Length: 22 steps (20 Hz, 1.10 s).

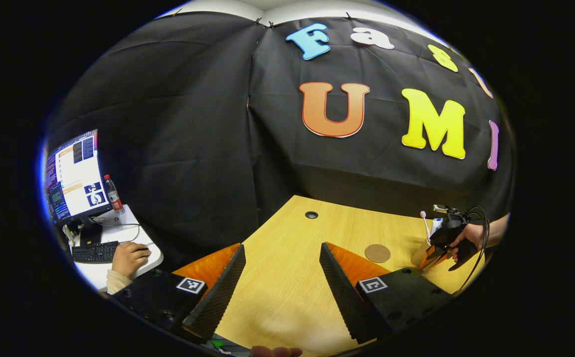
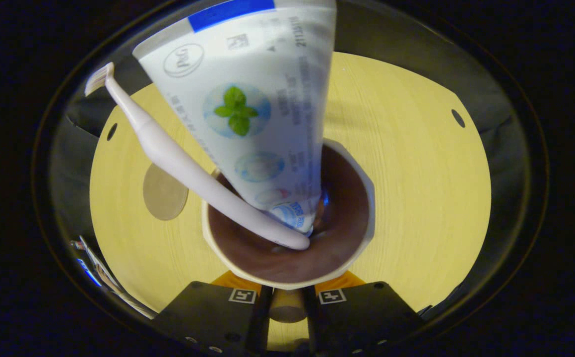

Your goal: Put the toothbrush and toothpaste on the desktop into the cup, then pick up the cup and place it on the coaster on the desktop.

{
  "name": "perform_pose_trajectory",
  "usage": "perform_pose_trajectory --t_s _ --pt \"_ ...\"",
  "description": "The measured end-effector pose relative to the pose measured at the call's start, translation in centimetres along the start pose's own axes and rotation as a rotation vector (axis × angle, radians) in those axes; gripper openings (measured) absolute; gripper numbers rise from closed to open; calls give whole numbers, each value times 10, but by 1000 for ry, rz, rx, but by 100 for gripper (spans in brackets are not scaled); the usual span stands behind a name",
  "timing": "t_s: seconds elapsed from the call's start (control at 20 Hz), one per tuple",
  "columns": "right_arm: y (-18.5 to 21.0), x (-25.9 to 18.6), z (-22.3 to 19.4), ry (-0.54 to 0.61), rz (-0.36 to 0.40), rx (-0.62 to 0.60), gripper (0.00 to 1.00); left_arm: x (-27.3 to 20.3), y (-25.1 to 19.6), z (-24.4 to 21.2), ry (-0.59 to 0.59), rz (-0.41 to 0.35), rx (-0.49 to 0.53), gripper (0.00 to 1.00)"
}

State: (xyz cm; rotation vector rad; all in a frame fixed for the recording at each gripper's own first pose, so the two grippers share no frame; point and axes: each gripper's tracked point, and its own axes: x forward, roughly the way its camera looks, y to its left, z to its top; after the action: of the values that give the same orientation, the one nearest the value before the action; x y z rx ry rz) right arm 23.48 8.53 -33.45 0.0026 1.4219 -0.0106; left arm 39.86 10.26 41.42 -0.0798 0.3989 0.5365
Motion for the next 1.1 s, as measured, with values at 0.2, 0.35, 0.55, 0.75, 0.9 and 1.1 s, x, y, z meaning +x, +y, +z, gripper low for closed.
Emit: perform_pose_trajectory --t_s 0.2,0.35,0.55,0.75,0.9,1.1 --pt "-6 1 6 -54 -25 -20 28 2 -3 -2 5 -13 22 96" --pt "-10 1 7 -87 -25 -8 27 4 -7 -5 10 -25 29 96" --pt "-11 0 7 -102 -30 -7 27 2 -9 -6 9 -28 29 96" --pt "-8 -4 8 -116 -20 -20 27 -2 -10 -5 5 -28 21 96" --pt "-8 -6 10 -131 -3 -45 27 -5 -6 -4 -5 -23 15 96" --pt "-7 -7 9 -138 23 -85 27 -11 4 -2 -17 -8 14 97"
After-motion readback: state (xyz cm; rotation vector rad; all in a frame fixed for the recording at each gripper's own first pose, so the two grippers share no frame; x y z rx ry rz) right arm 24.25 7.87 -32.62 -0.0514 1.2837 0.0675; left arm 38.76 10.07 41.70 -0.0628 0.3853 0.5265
